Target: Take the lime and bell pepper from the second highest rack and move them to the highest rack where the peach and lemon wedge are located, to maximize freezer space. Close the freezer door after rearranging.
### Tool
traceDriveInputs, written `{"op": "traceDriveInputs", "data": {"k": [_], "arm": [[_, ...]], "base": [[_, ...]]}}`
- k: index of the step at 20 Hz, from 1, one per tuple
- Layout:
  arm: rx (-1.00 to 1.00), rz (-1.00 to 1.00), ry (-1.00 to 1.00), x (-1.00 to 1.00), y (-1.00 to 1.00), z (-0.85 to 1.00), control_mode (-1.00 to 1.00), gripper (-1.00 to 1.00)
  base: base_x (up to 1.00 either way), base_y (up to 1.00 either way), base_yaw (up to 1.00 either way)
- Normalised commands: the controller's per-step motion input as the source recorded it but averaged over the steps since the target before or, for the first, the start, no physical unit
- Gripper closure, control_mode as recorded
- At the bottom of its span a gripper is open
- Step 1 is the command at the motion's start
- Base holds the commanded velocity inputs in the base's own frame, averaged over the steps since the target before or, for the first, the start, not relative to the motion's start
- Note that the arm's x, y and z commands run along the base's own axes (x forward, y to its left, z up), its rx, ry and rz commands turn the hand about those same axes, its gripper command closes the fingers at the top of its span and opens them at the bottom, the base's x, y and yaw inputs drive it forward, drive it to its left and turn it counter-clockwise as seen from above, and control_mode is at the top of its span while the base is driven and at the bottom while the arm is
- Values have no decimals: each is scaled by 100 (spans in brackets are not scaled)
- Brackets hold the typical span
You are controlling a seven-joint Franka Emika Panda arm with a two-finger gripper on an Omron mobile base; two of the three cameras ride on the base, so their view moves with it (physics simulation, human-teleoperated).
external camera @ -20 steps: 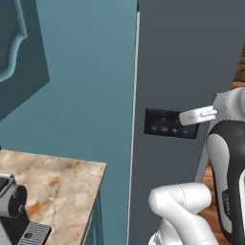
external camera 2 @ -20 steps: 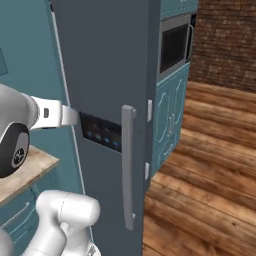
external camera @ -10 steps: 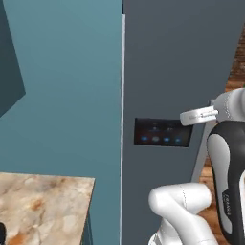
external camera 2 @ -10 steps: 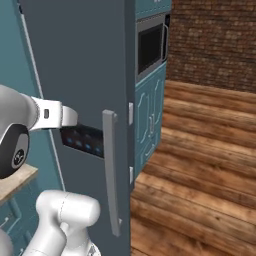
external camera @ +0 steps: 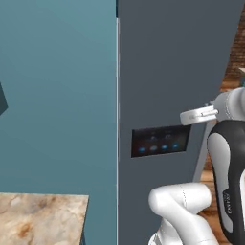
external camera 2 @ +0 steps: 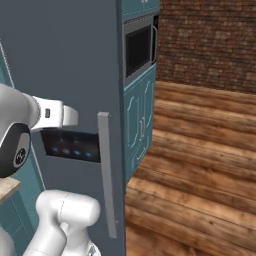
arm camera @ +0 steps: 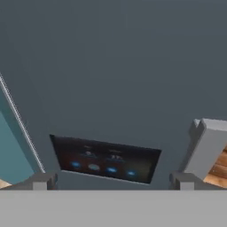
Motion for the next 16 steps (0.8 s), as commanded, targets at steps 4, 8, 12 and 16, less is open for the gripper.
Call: {"op": "traceDriveInputs", "data": {"k": [4, 8, 12, 16], "arm": [[0, 0, 6, 24, 2, -8, -100, -100], [0, 2, 13, 73, 12, -25, -100, -100], [1, 4, 12, 87, 12, -26, -100, -100], [5, 5, 0, 83, 9, -31, -100, -100]], "base": [[22, 2, -4], [0, 0, 0], [0, 0, 0], [0, 0, 0]]}}
